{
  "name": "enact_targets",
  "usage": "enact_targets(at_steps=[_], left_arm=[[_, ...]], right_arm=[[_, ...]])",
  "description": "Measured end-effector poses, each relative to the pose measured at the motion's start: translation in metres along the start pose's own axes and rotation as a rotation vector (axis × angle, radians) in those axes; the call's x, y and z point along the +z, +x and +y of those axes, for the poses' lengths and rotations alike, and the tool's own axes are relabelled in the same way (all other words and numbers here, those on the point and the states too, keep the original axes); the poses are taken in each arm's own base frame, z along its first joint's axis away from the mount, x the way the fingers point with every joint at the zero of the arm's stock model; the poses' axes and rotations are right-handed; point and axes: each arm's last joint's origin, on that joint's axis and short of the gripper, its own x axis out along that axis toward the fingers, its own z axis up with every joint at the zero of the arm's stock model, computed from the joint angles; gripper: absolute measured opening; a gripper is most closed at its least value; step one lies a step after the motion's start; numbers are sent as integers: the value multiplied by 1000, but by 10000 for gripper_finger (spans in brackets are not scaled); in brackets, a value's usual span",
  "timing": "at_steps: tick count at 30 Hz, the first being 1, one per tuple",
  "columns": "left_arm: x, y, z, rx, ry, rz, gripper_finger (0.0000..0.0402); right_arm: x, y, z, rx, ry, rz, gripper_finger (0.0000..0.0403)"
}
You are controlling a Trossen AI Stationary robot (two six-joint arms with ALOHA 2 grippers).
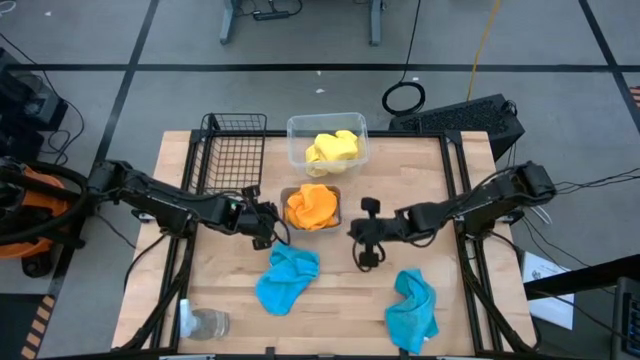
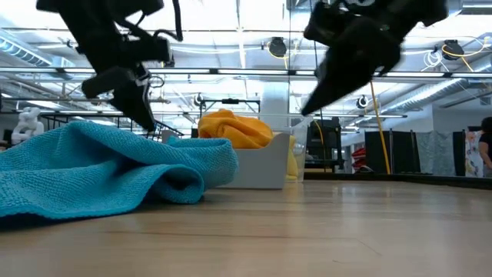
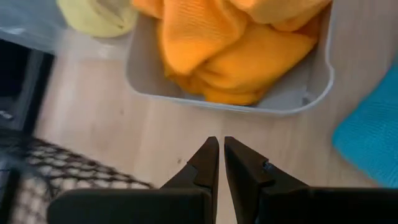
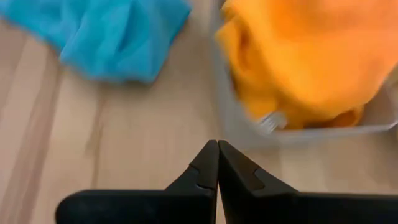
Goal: Sort microfiber towel by color & place in baskets
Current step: Adjust the gray bin
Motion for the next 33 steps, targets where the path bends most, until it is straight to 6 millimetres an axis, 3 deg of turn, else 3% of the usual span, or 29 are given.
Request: enact_targets(at_steps=[8,15,21,28,33], left_arm=[[2,18,8,-68,13,-73,33],[11,24,22,-75,-16,-128,33],[21,30,21,-161,2,-214,33],[28,36,16,-198,25,-237,33],[34,24,15,-206,29,-225,33]], right_arm=[[-17,-9,22,41,-89,130,0],[-28,-14,32,162,-24,248,0],[-35,-21,43,264,38,339,0],[-21,-55,62,271,102,478,0],[-7,-78,83,290,71,423,0]])
